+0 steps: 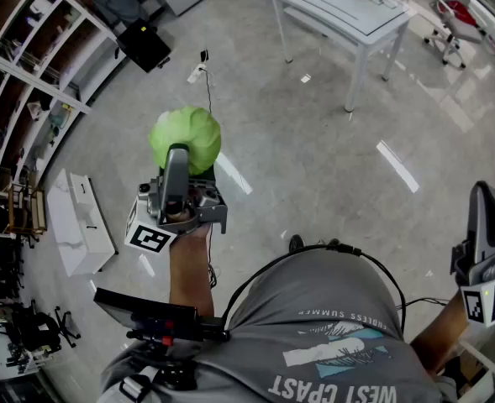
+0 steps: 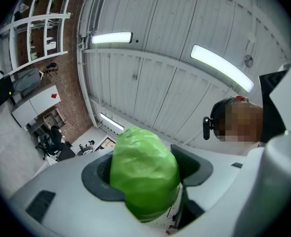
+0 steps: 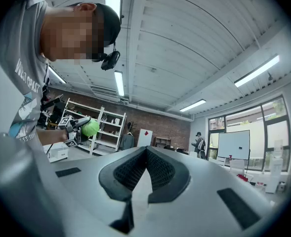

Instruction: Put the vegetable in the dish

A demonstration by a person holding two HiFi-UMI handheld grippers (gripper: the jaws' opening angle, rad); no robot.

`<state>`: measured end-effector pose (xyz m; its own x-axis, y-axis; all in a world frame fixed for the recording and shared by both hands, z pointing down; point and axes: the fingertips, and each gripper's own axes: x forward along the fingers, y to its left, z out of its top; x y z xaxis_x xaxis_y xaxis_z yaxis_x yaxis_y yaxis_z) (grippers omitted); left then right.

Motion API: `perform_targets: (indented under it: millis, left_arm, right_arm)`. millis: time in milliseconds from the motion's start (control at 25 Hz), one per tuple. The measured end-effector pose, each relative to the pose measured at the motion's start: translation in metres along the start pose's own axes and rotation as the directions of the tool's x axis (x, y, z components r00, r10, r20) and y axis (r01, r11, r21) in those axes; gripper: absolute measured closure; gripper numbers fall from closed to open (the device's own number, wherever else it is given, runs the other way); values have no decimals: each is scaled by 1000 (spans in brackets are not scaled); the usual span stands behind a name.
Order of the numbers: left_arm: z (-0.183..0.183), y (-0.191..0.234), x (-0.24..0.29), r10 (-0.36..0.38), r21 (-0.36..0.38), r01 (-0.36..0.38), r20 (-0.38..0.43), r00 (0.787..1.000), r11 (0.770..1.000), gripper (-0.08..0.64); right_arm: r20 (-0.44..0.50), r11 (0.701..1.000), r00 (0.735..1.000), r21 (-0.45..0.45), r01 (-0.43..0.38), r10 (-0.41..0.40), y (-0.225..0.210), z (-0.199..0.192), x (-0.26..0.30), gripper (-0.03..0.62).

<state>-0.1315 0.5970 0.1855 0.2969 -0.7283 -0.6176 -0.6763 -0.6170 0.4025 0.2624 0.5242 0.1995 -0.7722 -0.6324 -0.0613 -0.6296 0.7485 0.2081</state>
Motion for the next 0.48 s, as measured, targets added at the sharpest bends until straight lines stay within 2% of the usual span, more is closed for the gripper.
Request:
perform_targets:
  millis: [120,480]
  left_arm:
    - [1,3,-3,4,31,-4,-11,1000,1000,272]
    - [-4,7,-3,3,16,-3,-30,1000,1000,272]
  right_arm:
    - [2,1000,1000,-2,-1,1,1,1,1,584]
    - [0,1000,1000,21,11,-11,4,0,2,584]
